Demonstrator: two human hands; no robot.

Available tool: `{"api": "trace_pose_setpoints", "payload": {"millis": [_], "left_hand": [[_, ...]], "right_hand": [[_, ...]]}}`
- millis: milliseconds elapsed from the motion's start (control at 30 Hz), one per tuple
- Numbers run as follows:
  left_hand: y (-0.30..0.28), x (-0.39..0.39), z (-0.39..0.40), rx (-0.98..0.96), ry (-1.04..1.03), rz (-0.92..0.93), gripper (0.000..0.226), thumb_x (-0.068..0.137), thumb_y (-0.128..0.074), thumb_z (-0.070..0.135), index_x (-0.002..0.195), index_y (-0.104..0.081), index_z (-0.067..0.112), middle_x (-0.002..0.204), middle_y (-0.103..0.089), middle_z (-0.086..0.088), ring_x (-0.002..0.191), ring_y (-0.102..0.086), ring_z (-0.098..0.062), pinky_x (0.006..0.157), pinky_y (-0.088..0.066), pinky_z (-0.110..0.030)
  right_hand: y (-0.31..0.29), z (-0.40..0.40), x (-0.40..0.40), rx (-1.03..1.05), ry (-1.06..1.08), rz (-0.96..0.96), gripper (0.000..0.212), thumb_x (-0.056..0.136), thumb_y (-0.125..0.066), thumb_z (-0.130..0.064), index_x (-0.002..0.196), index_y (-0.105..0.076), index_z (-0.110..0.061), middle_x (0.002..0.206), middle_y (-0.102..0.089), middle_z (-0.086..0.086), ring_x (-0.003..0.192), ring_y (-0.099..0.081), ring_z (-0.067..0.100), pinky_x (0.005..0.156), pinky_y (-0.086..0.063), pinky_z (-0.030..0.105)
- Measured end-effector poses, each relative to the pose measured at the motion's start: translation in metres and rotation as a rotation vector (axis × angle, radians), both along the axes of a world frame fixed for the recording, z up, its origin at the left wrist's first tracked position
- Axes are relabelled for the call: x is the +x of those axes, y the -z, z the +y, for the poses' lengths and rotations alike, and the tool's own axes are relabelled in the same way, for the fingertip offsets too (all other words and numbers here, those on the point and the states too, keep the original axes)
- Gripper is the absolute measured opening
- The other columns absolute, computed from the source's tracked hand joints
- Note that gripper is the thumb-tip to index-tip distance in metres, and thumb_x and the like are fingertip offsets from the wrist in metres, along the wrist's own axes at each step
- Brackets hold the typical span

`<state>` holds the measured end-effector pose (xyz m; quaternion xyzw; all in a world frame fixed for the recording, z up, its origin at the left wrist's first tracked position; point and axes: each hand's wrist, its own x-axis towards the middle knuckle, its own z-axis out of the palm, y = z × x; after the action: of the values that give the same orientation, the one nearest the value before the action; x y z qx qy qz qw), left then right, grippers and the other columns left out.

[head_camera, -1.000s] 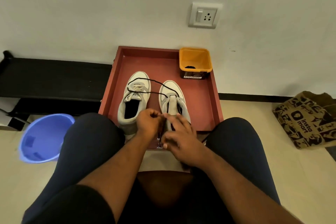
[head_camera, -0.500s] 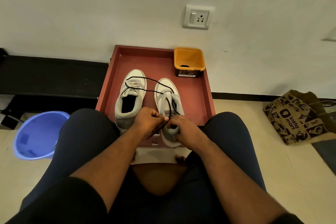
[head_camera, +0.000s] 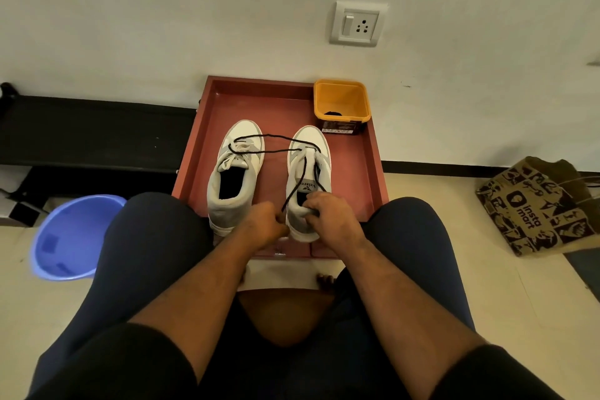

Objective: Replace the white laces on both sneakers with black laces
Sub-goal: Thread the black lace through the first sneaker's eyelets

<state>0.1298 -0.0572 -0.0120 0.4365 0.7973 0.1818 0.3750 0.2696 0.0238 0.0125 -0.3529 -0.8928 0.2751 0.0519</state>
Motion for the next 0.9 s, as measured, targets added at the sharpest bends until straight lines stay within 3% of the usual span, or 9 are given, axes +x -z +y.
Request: {"api": "trace_pose_setpoints", "payload": {"millis": [67,200,267,333,400,600,733,800,900], "left_hand": [[-0.001,-0.009,0.005,0.128,-0.168,-0.003,0.007,0.079,-0.069,0.008,0.081,-0.062,0.009,0.072,-0.060,-0.005,0.064,-0.057,-0.020,0.054,-0.046,-0.026],[-0.002,-0.013,0.011,0.222,-0.285,-0.146,0.038,0.076,-0.076,0.006,0.108,-0.058,0.016,0.094,-0.059,-0.004,0.070,-0.060,-0.020,0.043,-0.049,-0.026],[-0.001,-0.010,0.012,0.253,-0.244,-0.060,0.040,0.078,-0.076,0.006,0.116,-0.063,0.011,0.108,-0.062,-0.007,0.084,-0.064,-0.023,0.060,-0.055,-0.027],[-0.003,-0.009,0.015,0.277,-0.165,0.141,0.035,0.083,-0.073,0.011,0.117,-0.067,0.008,0.120,-0.059,-0.009,0.104,-0.060,-0.024,0.086,-0.047,-0.027],[-0.006,-0.010,0.016,0.283,-0.134,0.229,0.033,0.086,-0.070,0.016,0.118,-0.067,0.010,0.124,-0.054,-0.005,0.109,-0.056,-0.022,0.092,-0.041,-0.028],[0.001,-0.011,0.019,0.303,-0.138,0.075,0.021,0.089,-0.067,0.011,0.109,-0.072,0.009,0.096,-0.073,-0.005,0.079,-0.064,-0.011,0.065,-0.042,-0.010],[0.001,-0.010,0.018,0.294,-0.136,0.102,0.007,0.087,-0.067,0.010,0.081,-0.071,0.012,0.073,-0.066,-0.001,0.065,-0.057,-0.010,0.064,-0.042,-0.020],[-0.002,-0.011,0.016,0.211,-0.068,0.127,0.030,0.083,-0.068,0.009,0.057,-0.054,0.018,0.056,-0.052,0.005,0.052,-0.045,-0.007,0.053,-0.037,-0.022],[-0.009,-0.007,0.010,0.040,0.132,0.087,0.023,0.077,-0.071,0.010,0.056,-0.062,0.012,0.055,-0.059,-0.003,0.050,-0.050,-0.010,0.053,-0.045,-0.025]], "right_hand": [[0.000,0.002,0.000,0.010,-0.032,-0.001,0.016,0.082,-0.064,-0.008,0.095,-0.073,-0.007,0.101,-0.066,0.003,0.093,-0.061,0.021,0.082,-0.050,0.037],[0.000,0.004,0.001,0.001,-0.063,-0.012,0.019,0.083,-0.064,-0.007,0.100,-0.073,-0.005,0.106,-0.066,0.006,0.098,-0.060,0.023,0.084,-0.046,0.032],[-0.001,0.004,0.001,-0.002,-0.069,-0.011,0.021,0.083,-0.064,-0.006,0.102,-0.072,-0.004,0.111,-0.066,0.006,0.103,-0.059,0.024,0.087,-0.045,0.031],[-0.002,0.005,0.001,0.001,-0.071,-0.021,0.024,0.084,-0.064,-0.006,0.106,-0.071,-0.004,0.118,-0.065,0.006,0.109,-0.058,0.024,0.093,-0.043,0.032],[-0.003,0.005,0.001,-0.007,-0.072,-0.025,0.025,0.084,-0.064,-0.006,0.108,-0.071,-0.005,0.120,-0.065,0.006,0.110,-0.058,0.024,0.094,-0.043,0.031],[-0.006,0.004,0.002,-0.023,-0.061,-0.029,0.027,0.084,-0.064,-0.006,0.111,-0.070,-0.004,0.125,-0.064,0.007,0.114,-0.057,0.024,0.096,-0.041,0.030],[-0.001,0.004,0.002,-0.026,-0.065,-0.014,0.024,0.083,-0.066,-0.008,0.105,-0.072,-0.005,0.117,-0.066,0.005,0.108,-0.060,0.024,0.093,-0.045,0.034],[0.003,0.006,0.002,-0.039,-0.046,0.002,0.022,0.082,-0.065,-0.008,0.103,-0.072,-0.006,0.114,-0.066,0.005,0.106,-0.060,0.025,0.092,-0.047,0.036],[0.005,0.006,0.001,-0.045,0.022,0.052,0.031,0.081,-0.064,-0.005,0.111,-0.069,-0.010,0.116,-0.066,0.005,0.110,-0.059,0.022,0.096,-0.046,0.034]]}}
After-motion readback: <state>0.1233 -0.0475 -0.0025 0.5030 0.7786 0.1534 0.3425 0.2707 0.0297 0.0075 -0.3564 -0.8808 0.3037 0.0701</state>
